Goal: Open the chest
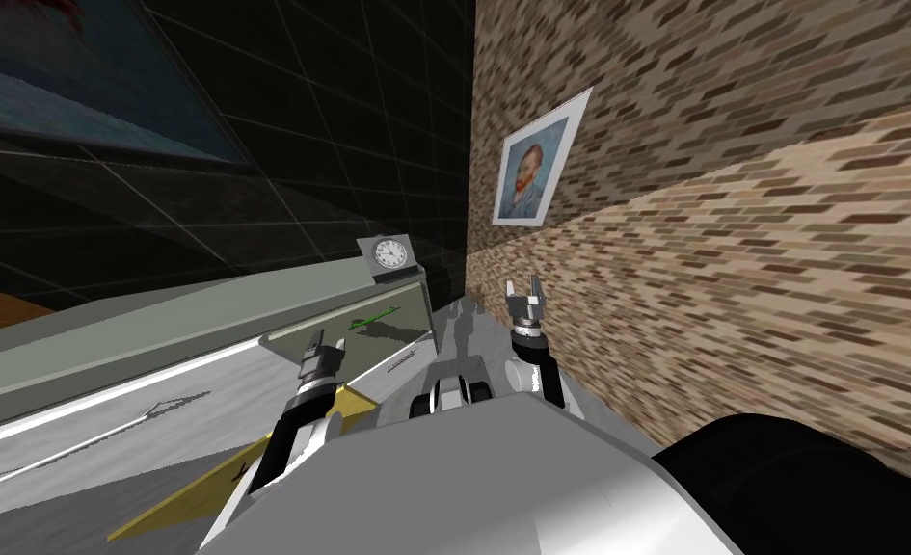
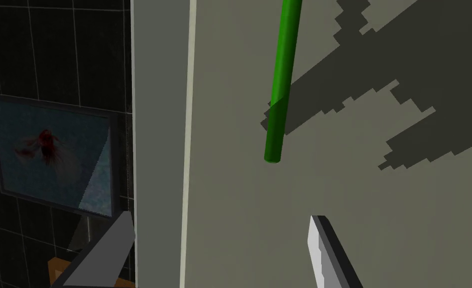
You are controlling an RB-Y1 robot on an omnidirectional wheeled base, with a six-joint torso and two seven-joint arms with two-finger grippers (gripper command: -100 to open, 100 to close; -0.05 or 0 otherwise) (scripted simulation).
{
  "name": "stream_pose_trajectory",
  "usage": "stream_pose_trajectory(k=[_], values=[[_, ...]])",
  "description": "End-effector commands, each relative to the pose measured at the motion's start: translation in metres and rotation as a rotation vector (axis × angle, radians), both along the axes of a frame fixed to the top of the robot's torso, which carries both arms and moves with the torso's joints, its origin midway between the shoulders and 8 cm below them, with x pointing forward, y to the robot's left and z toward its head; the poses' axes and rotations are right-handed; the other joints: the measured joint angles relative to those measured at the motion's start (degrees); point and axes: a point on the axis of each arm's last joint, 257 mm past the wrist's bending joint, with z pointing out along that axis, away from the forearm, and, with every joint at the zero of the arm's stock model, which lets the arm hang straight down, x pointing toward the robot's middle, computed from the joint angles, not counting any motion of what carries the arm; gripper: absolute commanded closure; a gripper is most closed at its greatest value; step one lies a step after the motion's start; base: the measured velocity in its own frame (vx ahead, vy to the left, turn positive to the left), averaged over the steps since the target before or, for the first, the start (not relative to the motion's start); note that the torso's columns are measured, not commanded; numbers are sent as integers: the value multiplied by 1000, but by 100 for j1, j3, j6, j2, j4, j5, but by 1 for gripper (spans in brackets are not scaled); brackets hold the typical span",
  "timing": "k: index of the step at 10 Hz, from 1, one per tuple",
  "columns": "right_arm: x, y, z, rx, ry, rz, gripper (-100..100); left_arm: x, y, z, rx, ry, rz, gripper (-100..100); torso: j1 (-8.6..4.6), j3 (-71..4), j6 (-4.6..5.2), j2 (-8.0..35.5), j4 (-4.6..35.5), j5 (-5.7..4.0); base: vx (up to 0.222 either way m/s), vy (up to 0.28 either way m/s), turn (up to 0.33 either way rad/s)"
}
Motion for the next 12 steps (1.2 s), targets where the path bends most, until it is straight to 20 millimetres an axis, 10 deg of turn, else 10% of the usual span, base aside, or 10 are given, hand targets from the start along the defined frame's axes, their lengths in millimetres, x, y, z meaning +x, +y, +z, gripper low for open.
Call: stream_pose_trajectory(k=[1,9,10,12], values=[[0,0,0,0,0,0,0,-4,6,-19,-78,5,45,-100,5,-1,1,-4,0,2,106,-125,58],[0,0,0,0,0,0,0,-14,7,-32,-178,-1,98,-100,7,-19,1,-31,-8,3,65,-28,12],[0,0,0,0,0,0,0,-12,5,-39,-180,1,95,100,-6,-9,0,-12,-5,0,-48,-14,23],[0,0,0,0,0,0,0,-14,6,-28,-173,-10,94,100,7,5,15,-13,-27,33,-62,-30,19]])
